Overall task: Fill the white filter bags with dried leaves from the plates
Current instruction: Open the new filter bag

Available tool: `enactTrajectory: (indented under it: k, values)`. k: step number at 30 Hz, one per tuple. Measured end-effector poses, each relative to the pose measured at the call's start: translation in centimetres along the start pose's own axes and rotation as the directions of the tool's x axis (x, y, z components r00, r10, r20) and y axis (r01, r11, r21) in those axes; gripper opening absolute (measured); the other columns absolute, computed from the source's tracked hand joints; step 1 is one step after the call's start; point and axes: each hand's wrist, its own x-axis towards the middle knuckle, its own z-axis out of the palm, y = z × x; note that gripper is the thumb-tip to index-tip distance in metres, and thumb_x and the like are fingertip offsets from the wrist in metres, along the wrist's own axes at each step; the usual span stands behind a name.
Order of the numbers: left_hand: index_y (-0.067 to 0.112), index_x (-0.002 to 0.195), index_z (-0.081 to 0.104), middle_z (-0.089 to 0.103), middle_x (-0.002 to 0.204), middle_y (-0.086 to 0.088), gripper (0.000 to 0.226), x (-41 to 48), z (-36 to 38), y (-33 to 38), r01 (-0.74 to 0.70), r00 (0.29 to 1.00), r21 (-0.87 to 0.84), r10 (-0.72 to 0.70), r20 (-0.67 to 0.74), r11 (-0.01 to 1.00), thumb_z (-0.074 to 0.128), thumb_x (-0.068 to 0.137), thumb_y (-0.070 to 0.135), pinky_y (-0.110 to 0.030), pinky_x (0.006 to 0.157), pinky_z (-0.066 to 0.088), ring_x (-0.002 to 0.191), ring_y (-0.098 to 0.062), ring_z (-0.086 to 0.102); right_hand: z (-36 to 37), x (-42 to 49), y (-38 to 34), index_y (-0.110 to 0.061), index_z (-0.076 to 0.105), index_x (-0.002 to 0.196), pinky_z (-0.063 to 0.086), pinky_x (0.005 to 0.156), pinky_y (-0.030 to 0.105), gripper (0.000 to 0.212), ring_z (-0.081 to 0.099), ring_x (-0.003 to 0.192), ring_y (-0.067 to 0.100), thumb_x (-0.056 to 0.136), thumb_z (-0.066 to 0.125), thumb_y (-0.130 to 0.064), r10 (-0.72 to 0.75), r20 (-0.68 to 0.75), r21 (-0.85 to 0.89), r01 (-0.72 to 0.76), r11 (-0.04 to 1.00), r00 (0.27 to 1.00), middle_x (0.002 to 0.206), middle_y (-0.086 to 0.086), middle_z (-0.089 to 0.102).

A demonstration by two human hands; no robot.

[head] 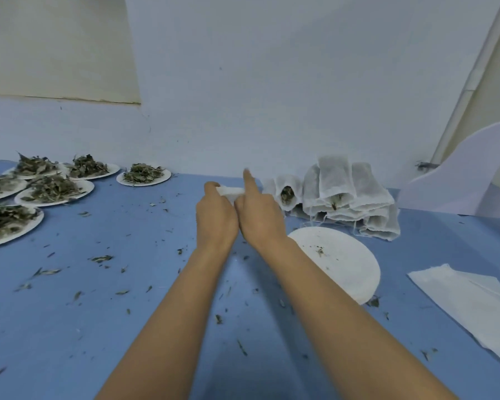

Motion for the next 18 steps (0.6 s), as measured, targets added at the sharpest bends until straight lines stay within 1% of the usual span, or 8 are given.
enactTrajectory:
  k: [3, 6, 7, 9, 10, 12, 15, 18]
  values:
    - [0.011, 0.126, 0.047, 0.057, 0.095, 0.004, 0.035, 2.7, -1.2, -2.3, 0.059, 0.994, -0.099, -0.049, 0.099, 0.993, 0.036, 0.093, 0.009, -0.017, 0.068, 0.047, 0.076, -0.004, 0.052, 2.0, 1.9, -0.5, -0.013, 0.048, 0.133, 0.04, 0.066, 0.034, 0.041, 0.06, 0.091, 0.032, 0.095, 0.035, -0.008, -0.016, 0.002, 0.019, 0.016, 1.0, 1.0, 0.097, 0.012, 0.065]
    - [0.02, 0.136, 0.043, 0.054, 0.087, 0.016, 0.045, 6.2, -2.5, -5.3, 0.116, 0.987, -0.109, -0.102, 0.128, 0.987, 0.038, 0.091, 0.024, -0.023, 0.072, 0.042, 0.081, -0.005, 0.053, 4.3, 4.7, -0.5, -0.006, 0.059, 0.116, 0.042, 0.073, 0.036, 0.032, 0.057, 0.102, 0.035, 0.094, 0.036, -0.005, 0.13, 0.024, 0.092, -0.132, 0.987, 0.991, 0.109, 0.015, 0.065]
    - [0.02, 0.138, 0.042, 0.055, 0.089, 0.016, 0.046, 7.7, -3.1, -6.5, 0.136, 0.986, -0.043, -0.131, 0.102, 0.99, 0.038, 0.092, 0.026, -0.029, 0.077, 0.041, 0.088, -0.01, 0.054, 5.2, 5.6, -0.6, -0.006, 0.06, 0.116, 0.043, 0.075, 0.037, 0.032, 0.056, 0.104, 0.035, 0.094, 0.036, -0.005, 0.162, 0.039, 0.119, -0.165, 0.979, 0.986, 0.112, 0.015, 0.064]
    - [0.018, 0.142, 0.04, 0.057, 0.123, 0.005, 0.047, 11.0, -4.3, -9.3, 0.173, 0.98, 0.272, -0.194, 0.051, 0.946, 0.038, 0.095, 0.024, -0.037, 0.093, 0.04, 0.113, -0.022, 0.051, 6.9, 7.3, -0.8, -0.007, 0.06, 0.117, 0.045, 0.081, 0.039, 0.034, 0.056, 0.105, 0.035, 0.094, 0.036, -0.006, 0.175, 0.07, 0.164, -0.184, 0.969, 0.982, 0.115, 0.015, 0.064]
    - [0.017, 0.142, 0.04, 0.046, 0.141, 0.0, 0.046, 12.6, -4.9, -10.7, 0.163, 0.977, 0.465, -0.209, 0.05, 0.87, 0.038, 0.096, 0.021, -0.04, 0.099, 0.037, 0.126, -0.025, 0.043, 7.7, 8.1, -0.9, -0.009, 0.06, 0.119, 0.046, 0.082, 0.039, 0.035, 0.056, 0.105, 0.033, 0.094, 0.036, -0.006, 0.173, 0.081, 0.182, -0.185, 0.966, 0.982, 0.116, 0.014, 0.064]
    - [0.014, 0.141, 0.042, 0.025, 0.155, 0.002, 0.044, 15.5, -5.9, -13.0, 0.099, 0.969, 0.724, -0.231, 0.085, 0.683, 0.036, 0.097, 0.017, -0.042, 0.105, 0.031, 0.138, -0.023, 0.025, 9.2, 9.6, -1.0, -0.012, 0.06, 0.121, 0.046, 0.079, 0.036, 0.037, 0.057, 0.104, 0.03, 0.093, 0.036, -0.007, 0.176, 0.088, 0.205, -0.191, 0.96, 0.98, 0.116, 0.011, 0.064]
    - [0.015, 0.138, 0.044, 0.01, 0.159, 0.005, 0.041, 19.0, -6.5, -15.4, 0.022, 0.947, 0.863, -0.288, 0.145, 0.504, 0.033, 0.099, 0.023, -0.048, 0.111, 0.022, 0.144, -0.023, 0.008, 11.1, 11.7, -0.7, -0.016, 0.059, 0.123, 0.042, 0.072, 0.031, 0.039, 0.058, 0.101, 0.027, 0.093, 0.036, -0.008, 0.186, 0.079, 0.222, -0.199, 0.955, 0.979, 0.114, 0.007, 0.065]
    - [0.019, 0.141, 0.039, 0.005, 0.16, 0.004, 0.043, 21.2, -6.2, -17.2, -0.038, 0.925, 0.9, -0.325, 0.195, 0.433, 0.029, 0.1, 0.023, -0.052, 0.114, 0.015, 0.145, -0.025, 0.002, 12.4, 13.4, -0.7, -0.017, 0.059, 0.122, 0.046, 0.078, 0.035, 0.039, 0.057, 0.101, 0.025, 0.092, 0.036, -0.008, 0.201, 0.077, 0.246, -0.214, 0.945, 0.977, 0.113, 0.005, 0.066]
